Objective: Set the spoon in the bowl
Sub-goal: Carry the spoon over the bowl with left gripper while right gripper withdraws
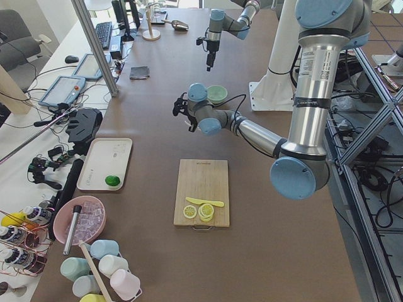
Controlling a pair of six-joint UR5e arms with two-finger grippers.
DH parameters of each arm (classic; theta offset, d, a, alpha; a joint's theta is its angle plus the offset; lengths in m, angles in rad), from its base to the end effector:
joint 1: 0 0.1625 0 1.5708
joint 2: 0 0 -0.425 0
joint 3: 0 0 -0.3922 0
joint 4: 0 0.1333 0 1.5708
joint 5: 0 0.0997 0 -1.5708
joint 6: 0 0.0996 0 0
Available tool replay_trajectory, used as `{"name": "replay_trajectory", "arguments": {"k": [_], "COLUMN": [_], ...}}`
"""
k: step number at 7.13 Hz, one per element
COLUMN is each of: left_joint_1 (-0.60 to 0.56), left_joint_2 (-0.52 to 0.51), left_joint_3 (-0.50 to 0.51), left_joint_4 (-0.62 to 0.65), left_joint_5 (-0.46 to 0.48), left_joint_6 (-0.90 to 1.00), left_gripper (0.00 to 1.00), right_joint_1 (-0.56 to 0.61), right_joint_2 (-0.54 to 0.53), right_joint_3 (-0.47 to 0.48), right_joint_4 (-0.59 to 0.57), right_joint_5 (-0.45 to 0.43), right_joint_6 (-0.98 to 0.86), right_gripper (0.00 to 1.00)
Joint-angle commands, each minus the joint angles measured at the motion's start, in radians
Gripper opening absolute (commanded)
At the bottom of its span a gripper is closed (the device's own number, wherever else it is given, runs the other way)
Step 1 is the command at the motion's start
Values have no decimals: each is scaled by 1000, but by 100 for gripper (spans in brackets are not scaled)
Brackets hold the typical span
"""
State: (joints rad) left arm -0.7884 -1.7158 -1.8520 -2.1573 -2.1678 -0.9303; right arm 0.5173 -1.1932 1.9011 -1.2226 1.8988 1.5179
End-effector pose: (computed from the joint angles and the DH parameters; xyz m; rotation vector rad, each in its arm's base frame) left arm 0.3267 -0.4383 0.3799 0.2310 1.0949 0.1699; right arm -0.4591 -0.3777 0.2622 0.0094 -1.0890 0.2446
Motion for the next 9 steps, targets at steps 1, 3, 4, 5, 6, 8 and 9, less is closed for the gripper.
{"name": "replay_trajectory", "arguments": {"k": [1,3,4,5,6,8,9], "left_joint_1": [215,342,362,362,362,347,307], "left_joint_2": [-195,-396,-413,-445,-443,-439,-417], "left_joint_3": [5,17,26,69,77,73,74], "left_joint_4": [35,243,251,252,252,258,280], "left_joint_5": [156,290,312,313,313,327,319], "left_joint_6": [-254,-327,-329,-320,-318,-321,-305], "left_gripper": [0,0,0,0,0,97,98], "right_joint_1": [102,183,208,240,257,263,294], "right_joint_2": [-127,-175,-201,-254,-288,-305,-337], "right_joint_3": [22,15,4,4,6,4,9], "right_joint_4": [6,2,-6,0,5,5,5], "right_joint_5": [48,97,111,115,123,126,137], "right_joint_6": [-165,-304,-327,-414,-439,-444,-491], "right_gripper": [100,100,100,100,100,100,100]}}
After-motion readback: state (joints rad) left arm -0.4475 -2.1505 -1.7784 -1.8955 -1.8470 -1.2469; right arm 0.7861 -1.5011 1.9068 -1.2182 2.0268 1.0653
